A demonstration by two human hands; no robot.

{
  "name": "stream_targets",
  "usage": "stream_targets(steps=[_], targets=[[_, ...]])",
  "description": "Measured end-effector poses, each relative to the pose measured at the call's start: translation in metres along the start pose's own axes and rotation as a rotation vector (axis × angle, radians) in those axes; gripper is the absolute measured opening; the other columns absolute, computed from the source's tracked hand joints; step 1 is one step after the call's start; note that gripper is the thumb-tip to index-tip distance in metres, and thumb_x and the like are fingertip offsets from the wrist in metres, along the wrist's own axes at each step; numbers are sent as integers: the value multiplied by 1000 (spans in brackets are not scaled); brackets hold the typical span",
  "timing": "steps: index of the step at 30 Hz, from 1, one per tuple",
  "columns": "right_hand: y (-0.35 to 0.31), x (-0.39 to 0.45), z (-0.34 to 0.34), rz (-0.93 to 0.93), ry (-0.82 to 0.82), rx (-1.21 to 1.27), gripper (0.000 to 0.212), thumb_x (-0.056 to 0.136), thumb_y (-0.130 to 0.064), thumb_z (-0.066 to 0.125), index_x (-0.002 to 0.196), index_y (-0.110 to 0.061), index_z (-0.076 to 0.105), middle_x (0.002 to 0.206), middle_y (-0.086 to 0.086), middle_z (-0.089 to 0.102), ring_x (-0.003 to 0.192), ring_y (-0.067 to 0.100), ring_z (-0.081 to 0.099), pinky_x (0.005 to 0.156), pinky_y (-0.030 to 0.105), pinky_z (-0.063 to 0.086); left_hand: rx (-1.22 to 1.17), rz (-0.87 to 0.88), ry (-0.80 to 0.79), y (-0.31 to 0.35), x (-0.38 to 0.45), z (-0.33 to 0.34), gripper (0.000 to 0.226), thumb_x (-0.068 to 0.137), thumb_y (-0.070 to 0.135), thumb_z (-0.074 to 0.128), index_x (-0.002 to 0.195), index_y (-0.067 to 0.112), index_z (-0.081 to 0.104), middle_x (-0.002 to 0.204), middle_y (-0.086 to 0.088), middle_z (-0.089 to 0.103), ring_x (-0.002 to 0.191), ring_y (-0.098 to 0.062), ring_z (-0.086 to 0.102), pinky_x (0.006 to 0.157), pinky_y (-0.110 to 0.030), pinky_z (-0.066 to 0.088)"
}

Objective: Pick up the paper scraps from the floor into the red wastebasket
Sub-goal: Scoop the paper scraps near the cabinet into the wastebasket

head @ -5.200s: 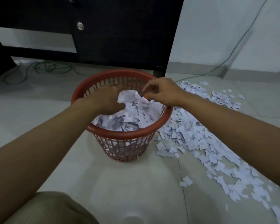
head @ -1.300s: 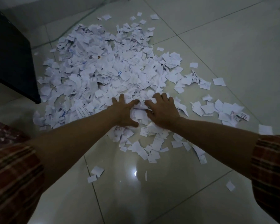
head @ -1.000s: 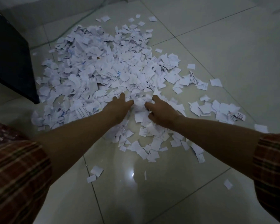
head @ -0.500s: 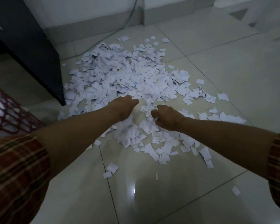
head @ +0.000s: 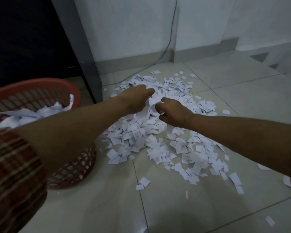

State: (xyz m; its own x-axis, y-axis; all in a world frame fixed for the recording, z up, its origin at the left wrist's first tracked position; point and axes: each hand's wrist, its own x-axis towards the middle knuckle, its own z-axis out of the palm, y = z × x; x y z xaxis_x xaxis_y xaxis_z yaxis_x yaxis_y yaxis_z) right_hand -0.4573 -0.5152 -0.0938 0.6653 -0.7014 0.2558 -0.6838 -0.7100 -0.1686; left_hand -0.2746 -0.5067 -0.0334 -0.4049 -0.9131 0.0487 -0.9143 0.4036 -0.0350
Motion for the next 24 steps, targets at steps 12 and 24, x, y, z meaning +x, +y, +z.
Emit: stream_targets(steps=[12, 24], targets=[[-93, 90, -35, -45, 261, 118, 14, 71, -16, 63, 82, -6, 62, 74, 7, 48, 70, 27, 51, 64, 27, 28, -103, -221, 336, -102, -107, -99, 21, 87, 3, 51, 107, 10, 52, 104, -15, 53, 89, -35, 55, 76, -43, 51], [-212, 175, -58, -98, 489, 363, 14, 71, -13, 61, 82, -5, 65, 71, 3, 49, 67, 19, 44, 59, 25, 21, 53, -621, 122, -197, -222, -89, 29, 89, 9, 53, 117, 17, 49, 111, -11, 51, 94, -31, 56, 76, -40, 49]])
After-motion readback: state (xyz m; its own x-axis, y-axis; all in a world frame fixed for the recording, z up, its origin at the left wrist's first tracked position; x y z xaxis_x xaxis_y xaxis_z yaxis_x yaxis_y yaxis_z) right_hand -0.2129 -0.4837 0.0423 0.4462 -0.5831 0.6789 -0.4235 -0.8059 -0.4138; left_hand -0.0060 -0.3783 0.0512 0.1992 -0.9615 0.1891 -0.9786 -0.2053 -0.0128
